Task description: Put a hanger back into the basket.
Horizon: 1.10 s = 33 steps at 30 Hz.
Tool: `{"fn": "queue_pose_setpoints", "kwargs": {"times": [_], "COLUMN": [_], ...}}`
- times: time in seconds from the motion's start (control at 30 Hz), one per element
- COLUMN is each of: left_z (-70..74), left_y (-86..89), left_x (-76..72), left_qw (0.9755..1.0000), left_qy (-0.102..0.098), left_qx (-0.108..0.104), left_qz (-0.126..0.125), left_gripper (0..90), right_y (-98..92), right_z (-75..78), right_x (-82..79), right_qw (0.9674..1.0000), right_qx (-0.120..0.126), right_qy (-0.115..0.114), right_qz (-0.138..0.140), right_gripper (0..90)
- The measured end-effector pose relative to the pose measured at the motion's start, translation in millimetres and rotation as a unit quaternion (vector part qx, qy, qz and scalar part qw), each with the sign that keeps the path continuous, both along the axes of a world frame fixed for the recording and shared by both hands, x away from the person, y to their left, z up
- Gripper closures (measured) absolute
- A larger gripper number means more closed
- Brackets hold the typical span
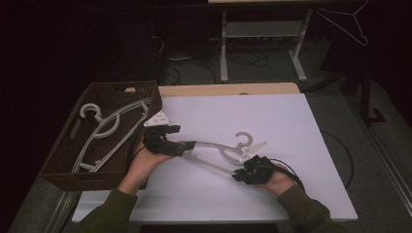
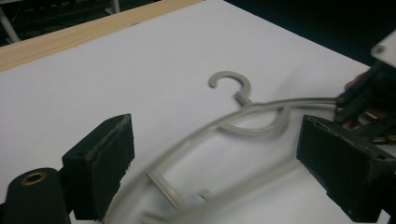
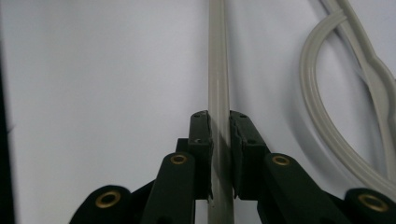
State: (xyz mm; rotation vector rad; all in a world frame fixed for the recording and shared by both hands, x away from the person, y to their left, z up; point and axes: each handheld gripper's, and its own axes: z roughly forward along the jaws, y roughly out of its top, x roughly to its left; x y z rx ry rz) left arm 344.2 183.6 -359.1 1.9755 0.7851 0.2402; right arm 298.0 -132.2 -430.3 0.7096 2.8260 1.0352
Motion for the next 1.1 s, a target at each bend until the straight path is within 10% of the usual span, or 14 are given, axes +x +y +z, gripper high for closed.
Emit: {"fn": "queue_pose_setpoints", "kwargs": {"times": [0.23,0.43,0.6,0.83,1.1], "left_z": [-5.5,-9.3,-15.2,-20.2,-28.1], "left_y": [-4.0,-5.3,-6.3,-9.6,-14.8], "left_x": [-0.2,1.2,1.2,3.3,4.8], "left_qw": [0.9999,0.9999,0.9997,0.9995,0.9989], "left_qy": [0.004,0.009,0.011,0.016,0.021], "left_qx": [0.011,0.01,0.019,0.024,0.039], "left_qz": [-0.004,-0.006,-0.01,-0.011,-0.016], "left_gripper": [11.1,11.9,12.0,12.3,12.6], "right_y": [-20.9,-29.1,-49.8,-86.3,-100.7], "right_z": [-6.6,6.4,17.2,16.8,6.6], "right_x": [-15.7,-18.6,-19.4,-17.4,-22.1], "right_qw": [0.9992,0.9992,0.9971,0.9904,0.9878], "right_qx": [-0.001,0.039,0.061,0.035,0.009], "right_qy": [0.008,0.011,0.004,0.008,0.024], "right_qz": [0.04,0.001,-0.044,-0.134,-0.154], "right_gripper": [74.2,60.2,67.3,87.5,89.7]}}
